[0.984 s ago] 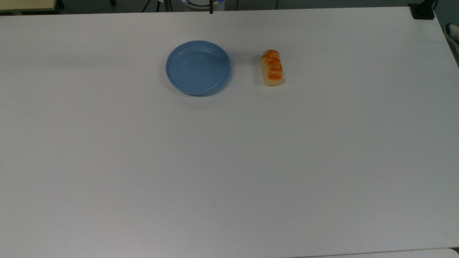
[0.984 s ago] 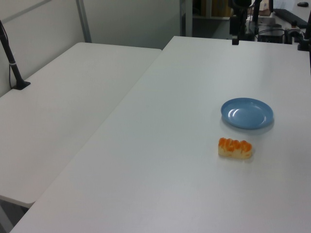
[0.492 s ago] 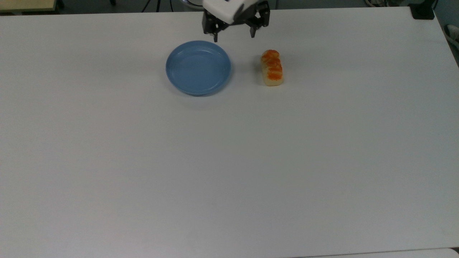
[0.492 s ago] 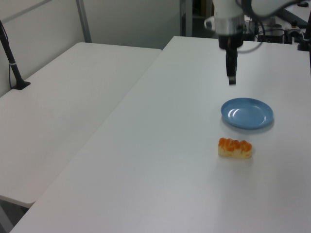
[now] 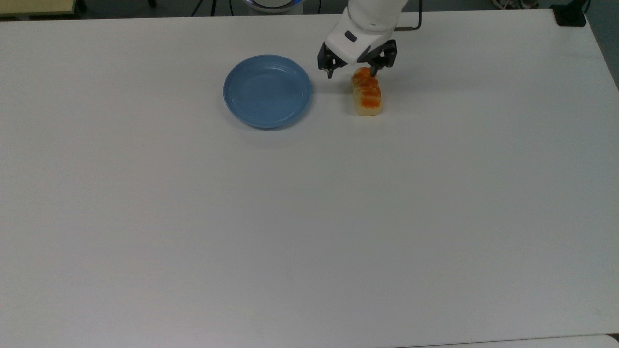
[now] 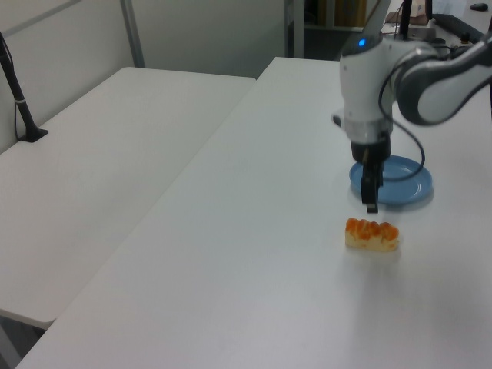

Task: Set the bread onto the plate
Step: 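Move the open gripper over the orange-topped bread roll and lower it, then close the gripper on the bread roll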

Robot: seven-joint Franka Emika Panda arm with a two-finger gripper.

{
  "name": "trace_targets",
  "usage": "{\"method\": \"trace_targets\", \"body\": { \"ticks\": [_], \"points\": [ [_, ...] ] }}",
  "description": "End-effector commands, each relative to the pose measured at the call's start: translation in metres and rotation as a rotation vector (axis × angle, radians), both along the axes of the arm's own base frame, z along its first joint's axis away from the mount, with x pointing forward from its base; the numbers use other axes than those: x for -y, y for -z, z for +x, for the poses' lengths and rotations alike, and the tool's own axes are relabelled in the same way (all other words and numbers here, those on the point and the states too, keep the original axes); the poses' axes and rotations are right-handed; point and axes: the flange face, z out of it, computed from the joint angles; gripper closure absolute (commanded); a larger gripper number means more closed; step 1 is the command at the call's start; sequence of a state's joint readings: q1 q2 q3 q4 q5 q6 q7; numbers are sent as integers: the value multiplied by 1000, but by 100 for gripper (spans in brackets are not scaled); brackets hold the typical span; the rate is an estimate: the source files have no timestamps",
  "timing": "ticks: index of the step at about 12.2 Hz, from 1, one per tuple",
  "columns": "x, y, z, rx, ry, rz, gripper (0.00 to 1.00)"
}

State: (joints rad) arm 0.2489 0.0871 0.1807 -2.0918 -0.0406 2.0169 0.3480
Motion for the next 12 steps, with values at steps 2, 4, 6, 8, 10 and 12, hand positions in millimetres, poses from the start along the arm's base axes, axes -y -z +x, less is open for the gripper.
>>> {"method": "trace_targets", "body": {
  "ticks": [2,4,6,8,10,12],
  "points": [
    [-41,41,-12,-8,44,15,0],
    [-51,53,-13,-10,27,24,0],
    [-50,61,-11,-9,24,22,14],
    [-49,65,-11,-14,23,18,42],
    [-47,57,-8,-5,24,20,60],
    [-40,36,-8,8,-1,0,70]
  ]
}}
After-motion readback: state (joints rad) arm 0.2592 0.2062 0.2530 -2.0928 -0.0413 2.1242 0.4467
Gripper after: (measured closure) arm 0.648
